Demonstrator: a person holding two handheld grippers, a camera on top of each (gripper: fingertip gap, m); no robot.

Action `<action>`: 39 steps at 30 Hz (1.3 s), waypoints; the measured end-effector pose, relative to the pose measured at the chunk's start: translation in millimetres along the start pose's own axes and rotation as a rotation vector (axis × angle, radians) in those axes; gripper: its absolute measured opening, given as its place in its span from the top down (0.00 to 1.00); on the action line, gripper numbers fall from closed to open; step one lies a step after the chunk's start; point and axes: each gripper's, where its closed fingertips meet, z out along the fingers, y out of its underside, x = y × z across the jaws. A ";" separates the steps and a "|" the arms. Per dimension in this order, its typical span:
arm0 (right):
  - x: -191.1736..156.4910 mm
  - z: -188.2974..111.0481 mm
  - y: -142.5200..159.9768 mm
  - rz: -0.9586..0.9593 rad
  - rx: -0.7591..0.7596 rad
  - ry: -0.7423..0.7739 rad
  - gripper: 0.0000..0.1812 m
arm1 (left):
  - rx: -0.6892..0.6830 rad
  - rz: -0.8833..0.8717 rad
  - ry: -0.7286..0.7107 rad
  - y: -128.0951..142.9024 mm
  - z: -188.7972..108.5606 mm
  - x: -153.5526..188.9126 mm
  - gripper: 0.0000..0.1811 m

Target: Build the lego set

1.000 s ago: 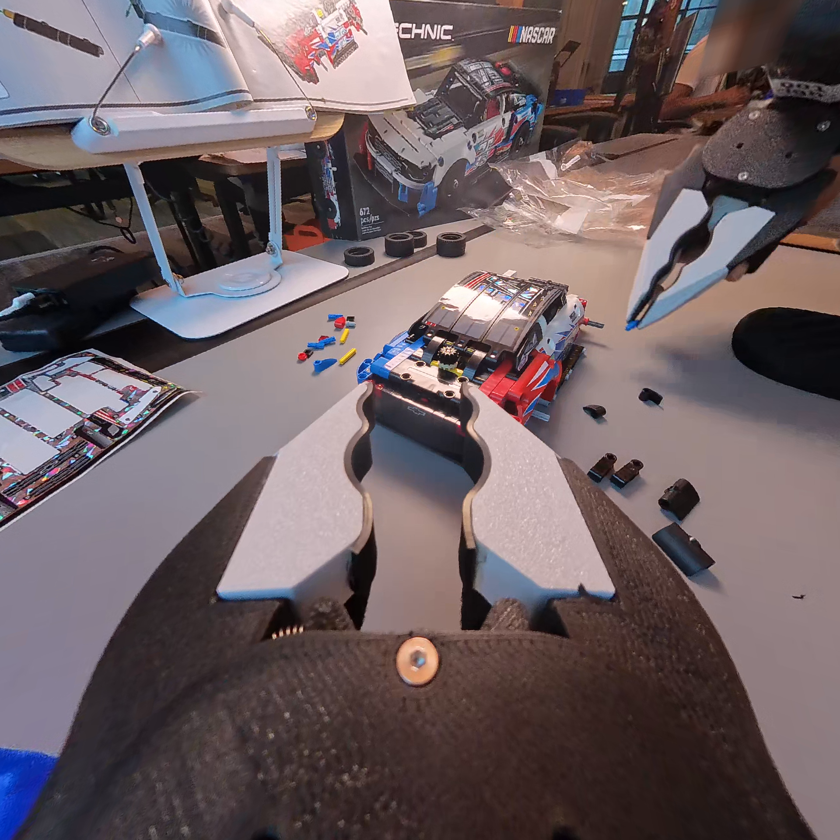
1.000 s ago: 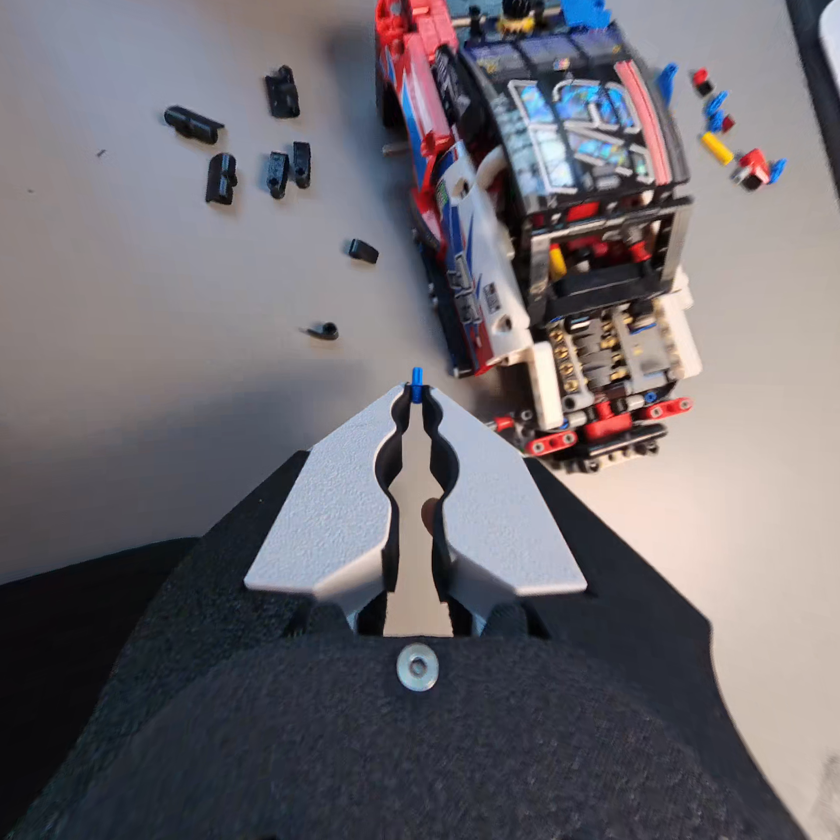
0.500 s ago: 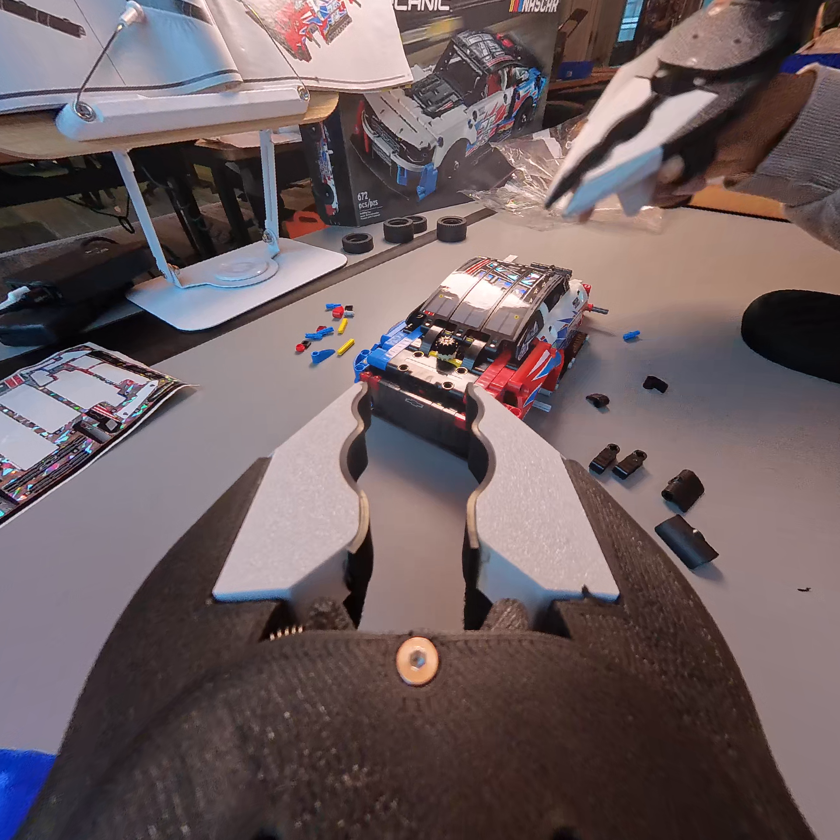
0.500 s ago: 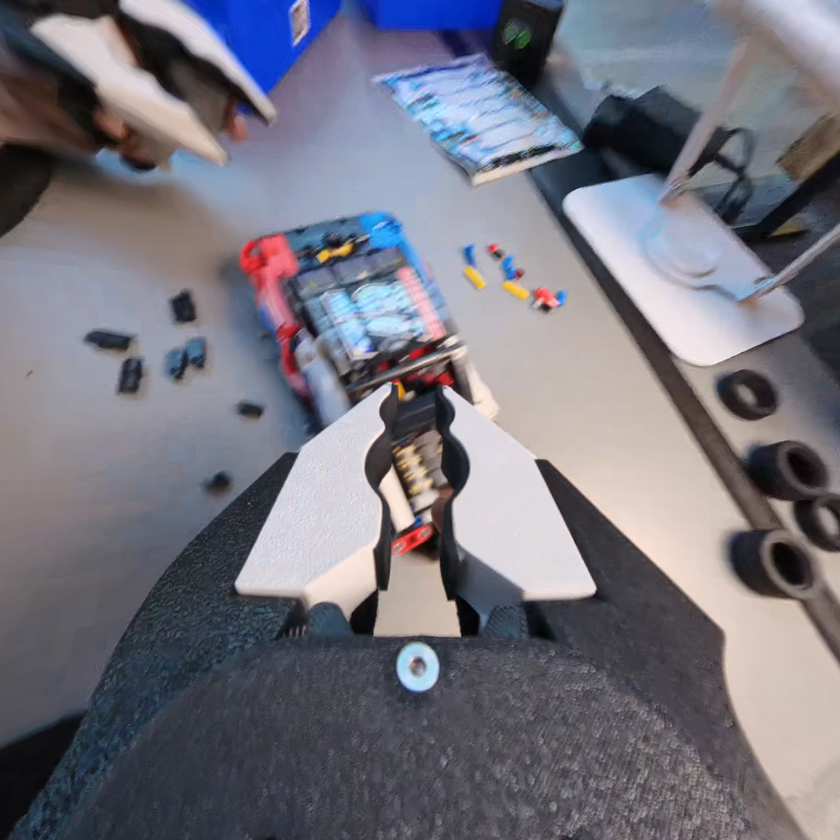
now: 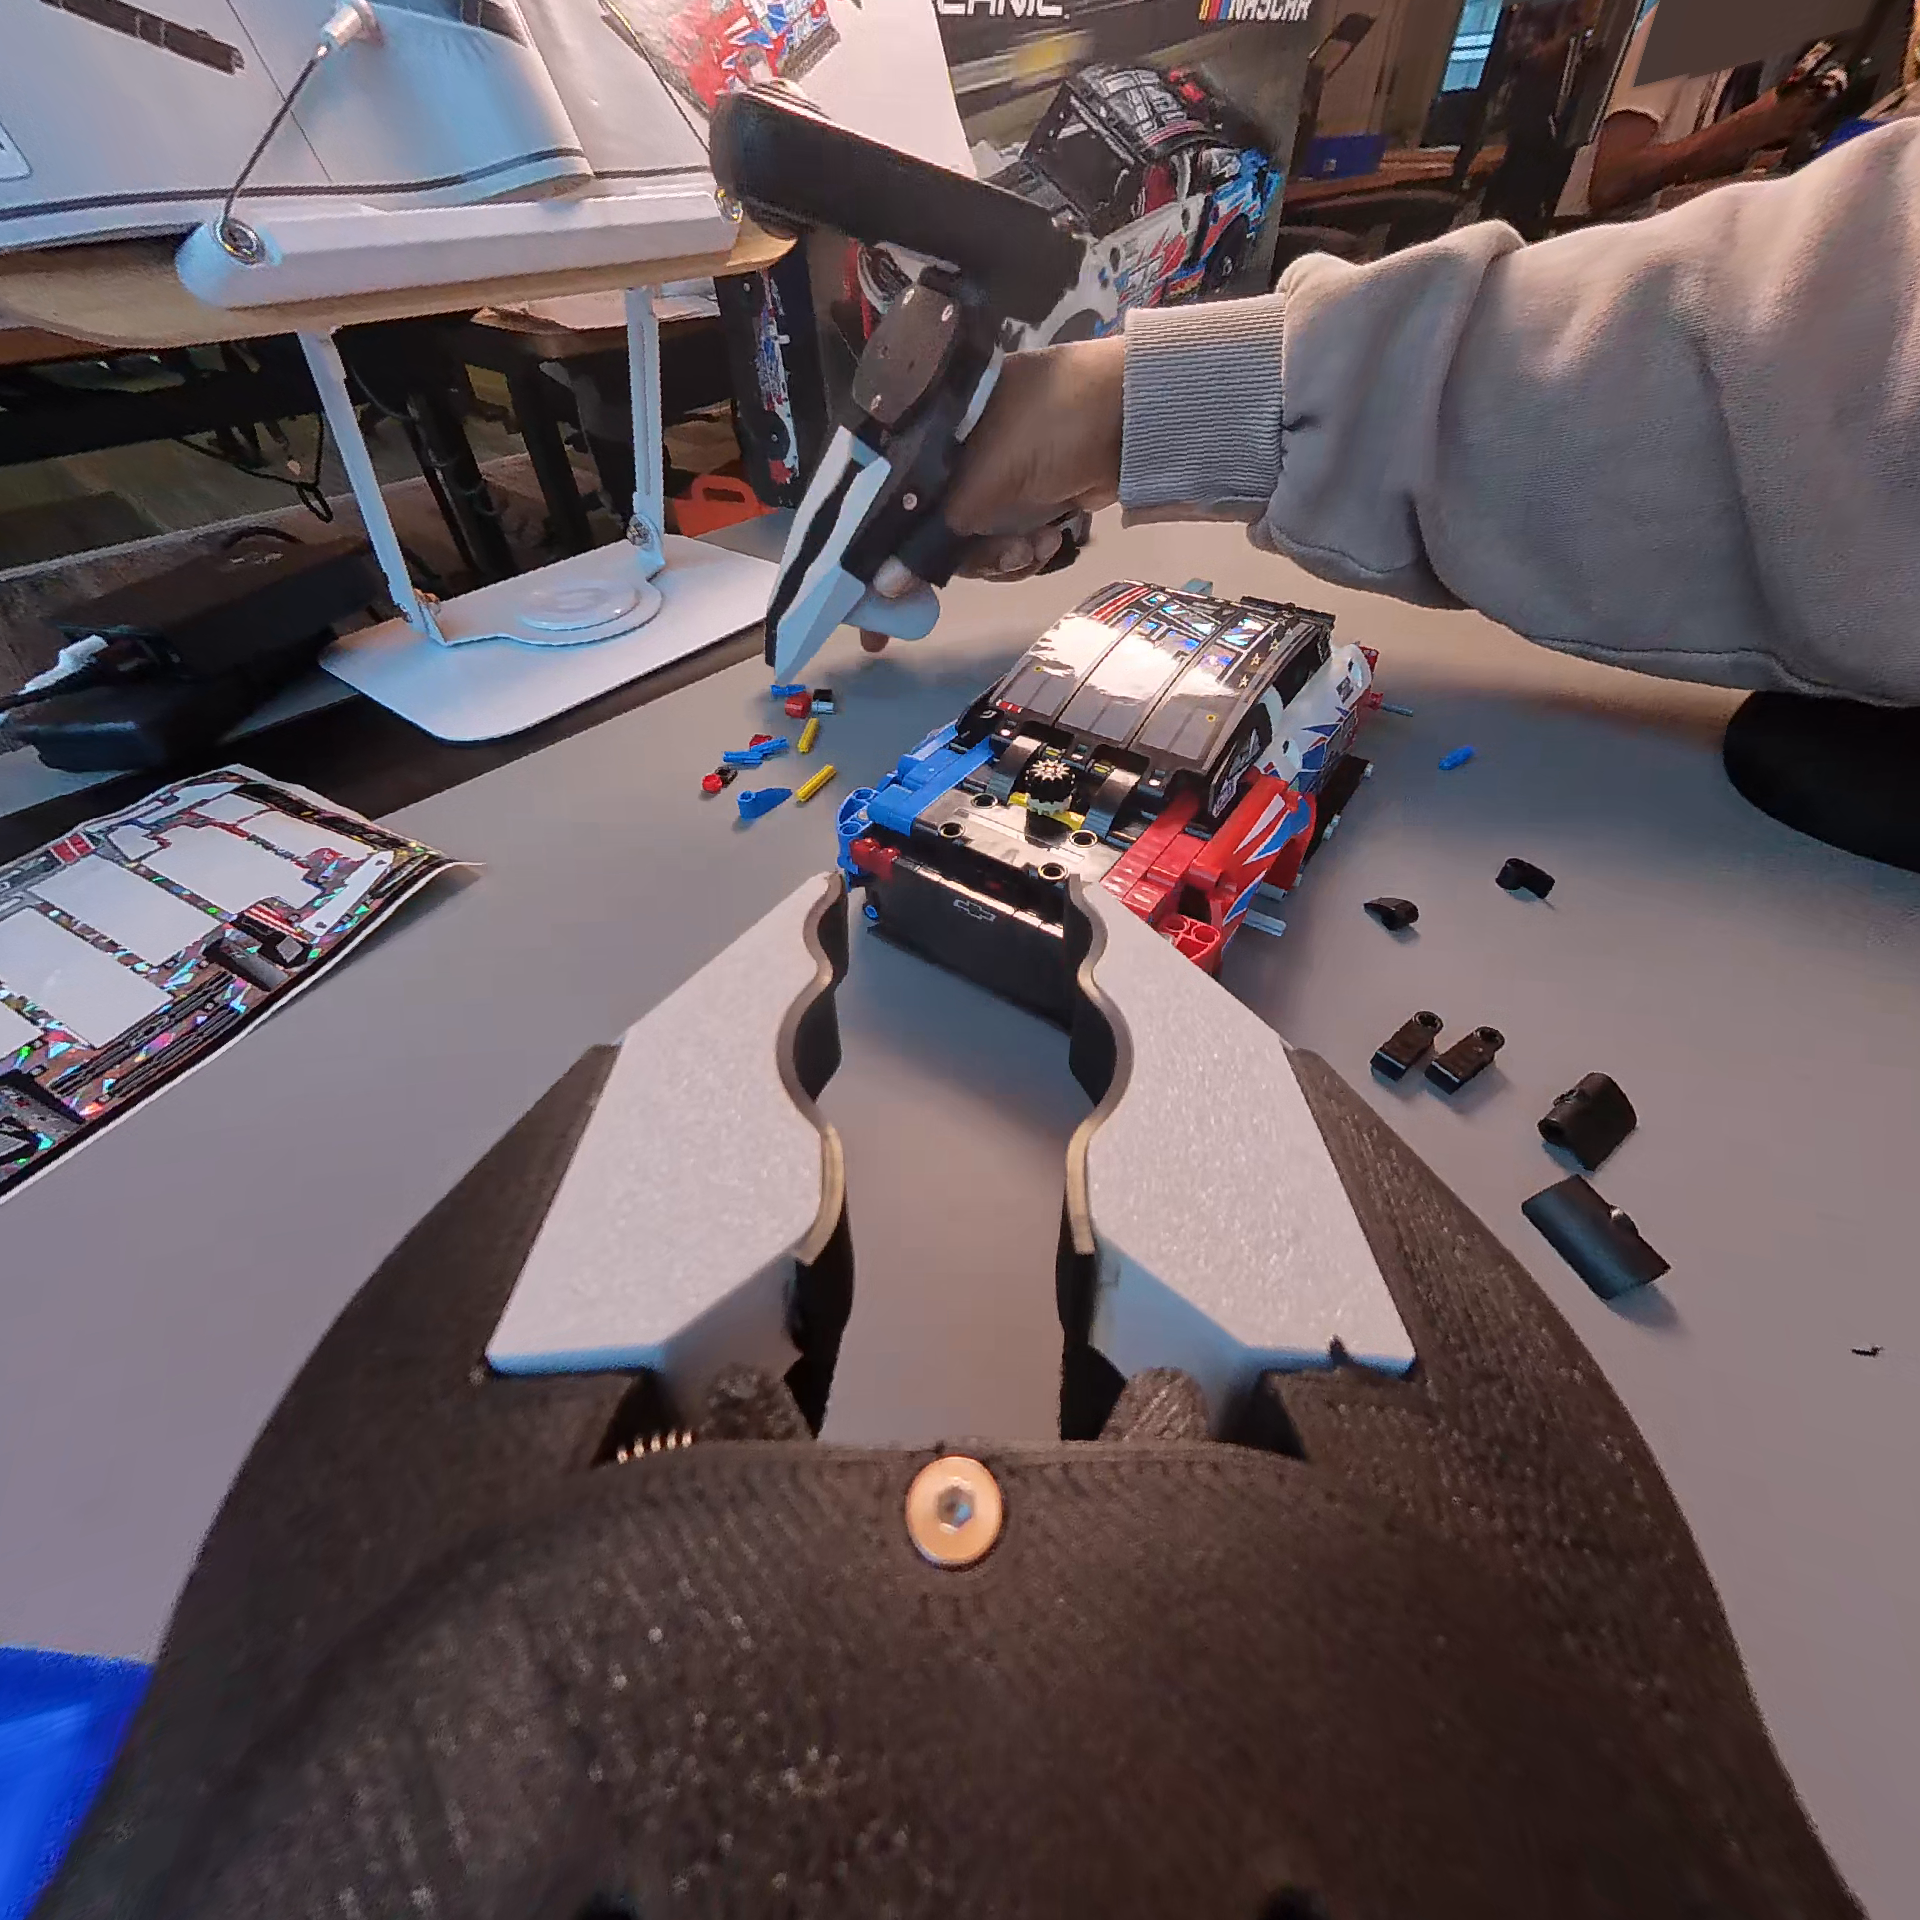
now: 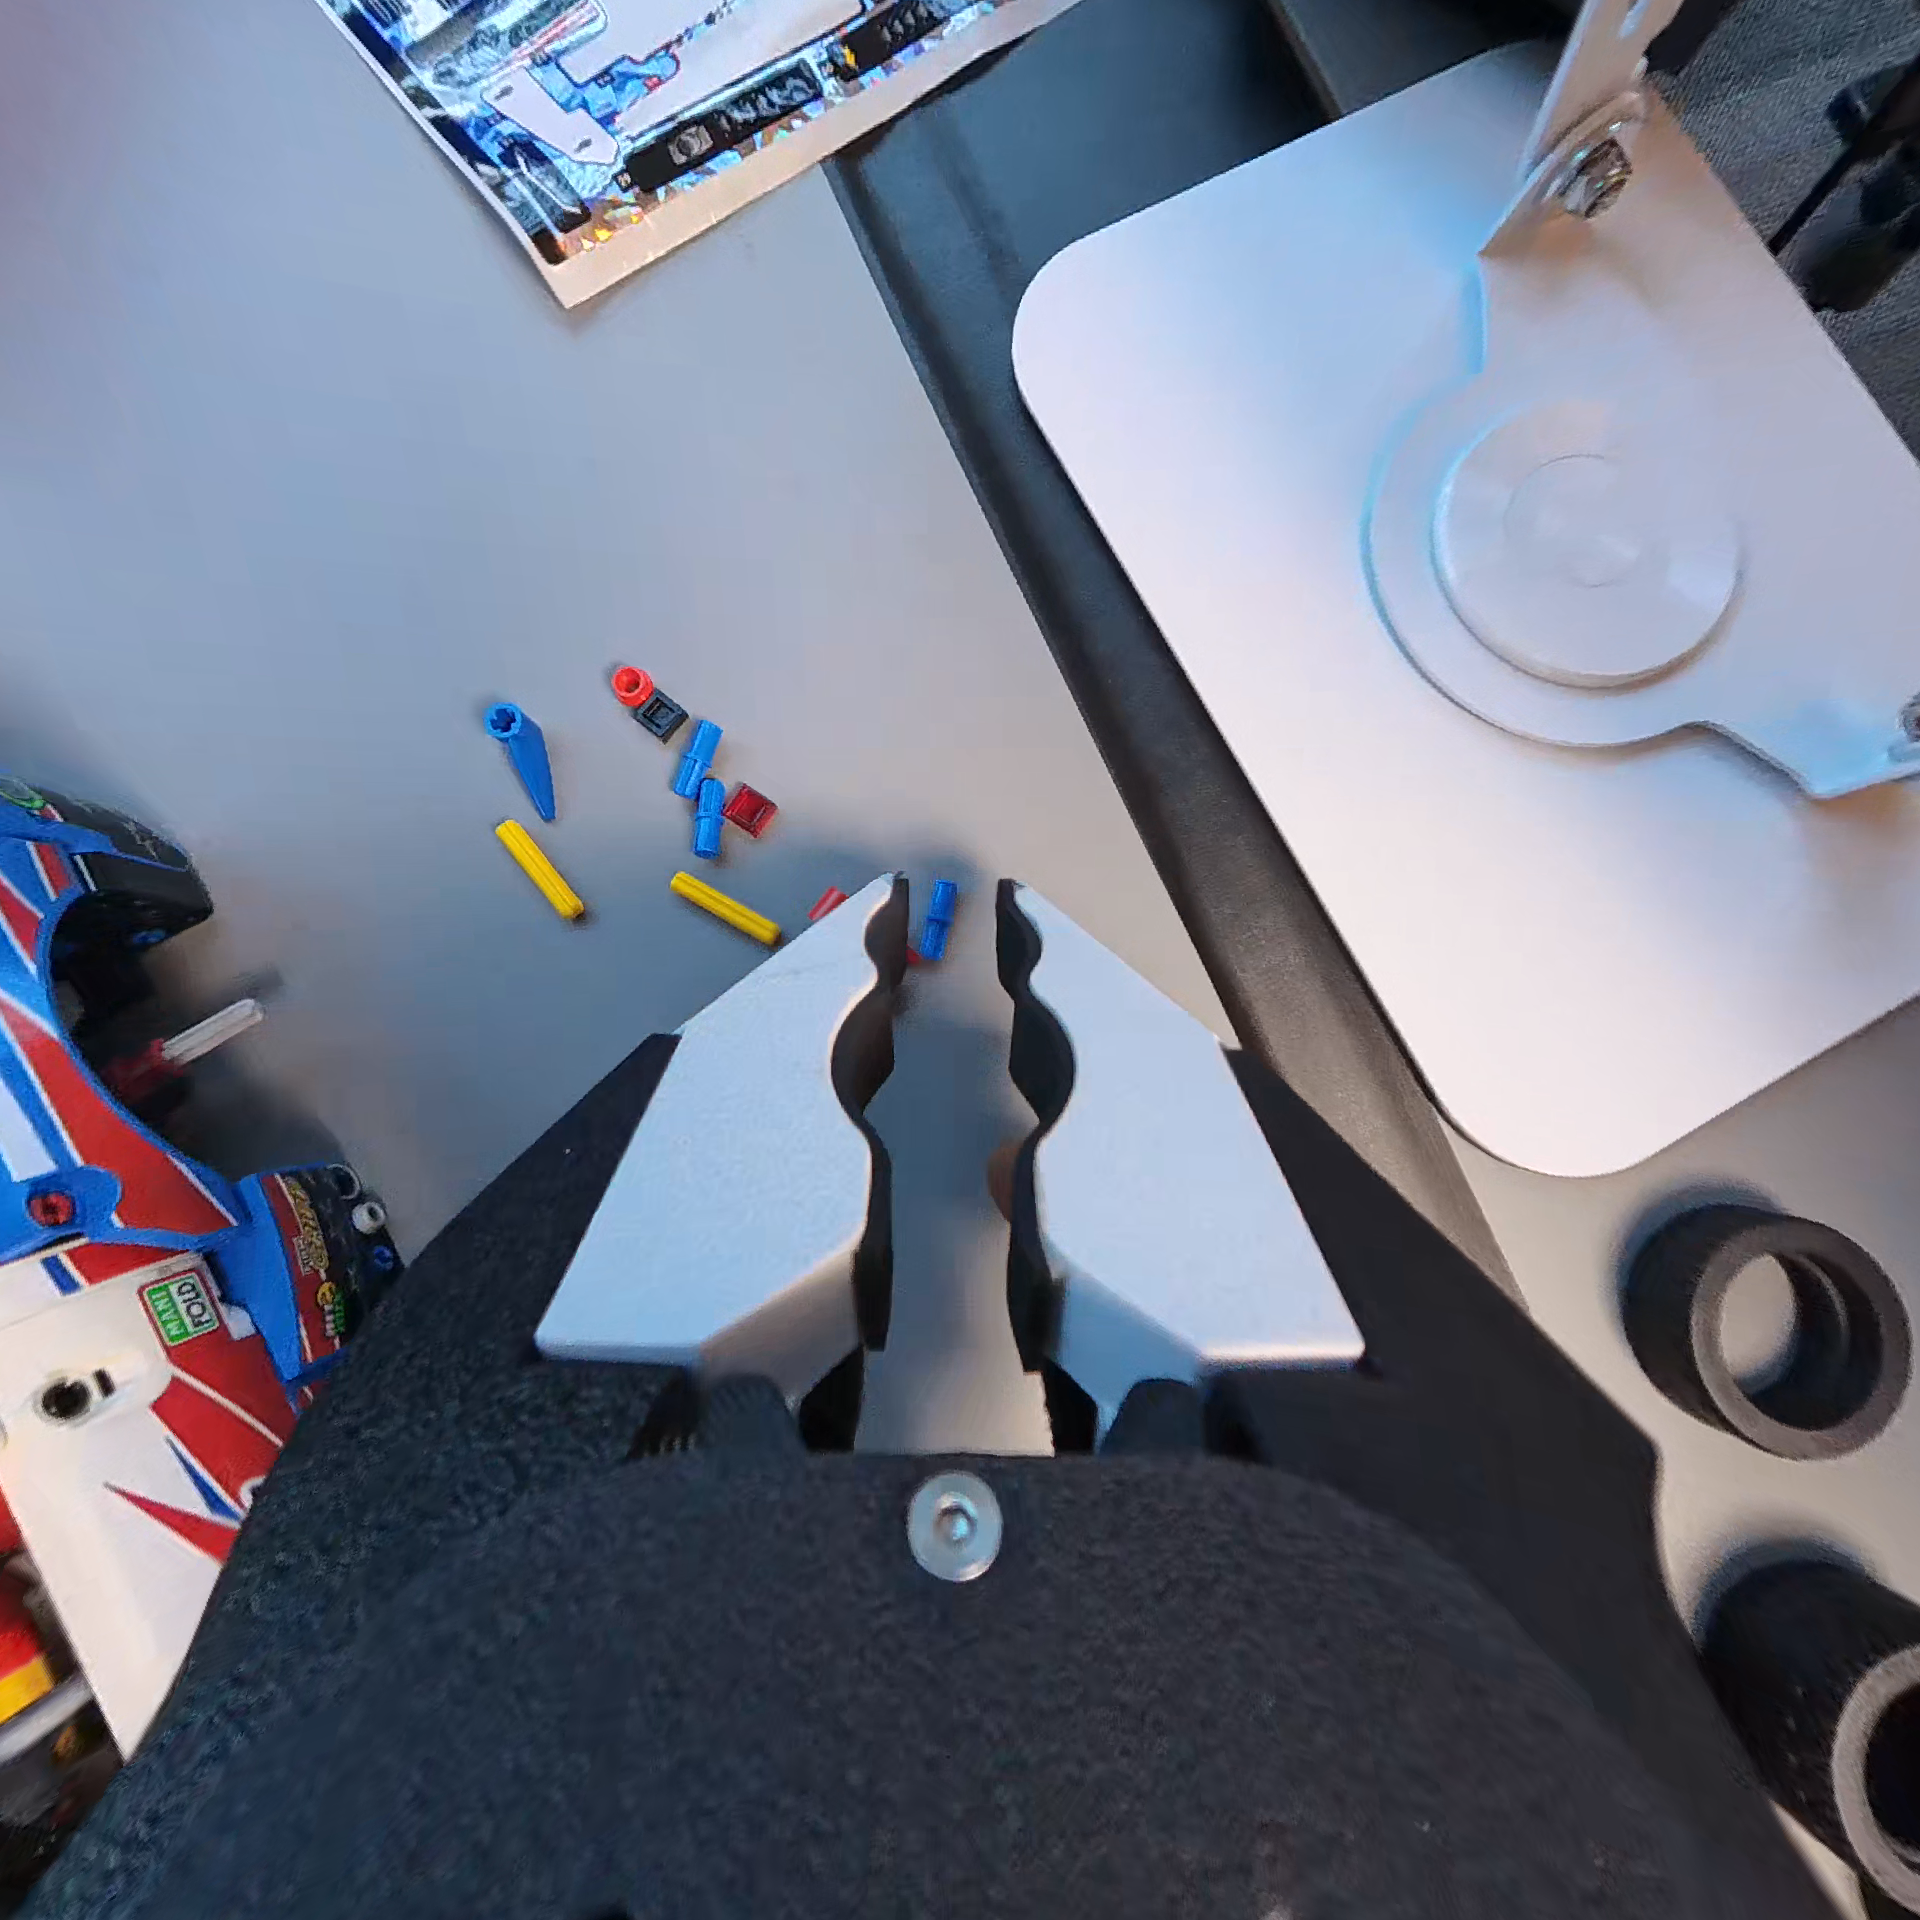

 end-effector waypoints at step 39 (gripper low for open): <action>-168.7 -163.8 31.8 -0.297 0.231 0.000 0.93 | 0.019 0.008 0.001 -3.5 1.3 1.9 0.79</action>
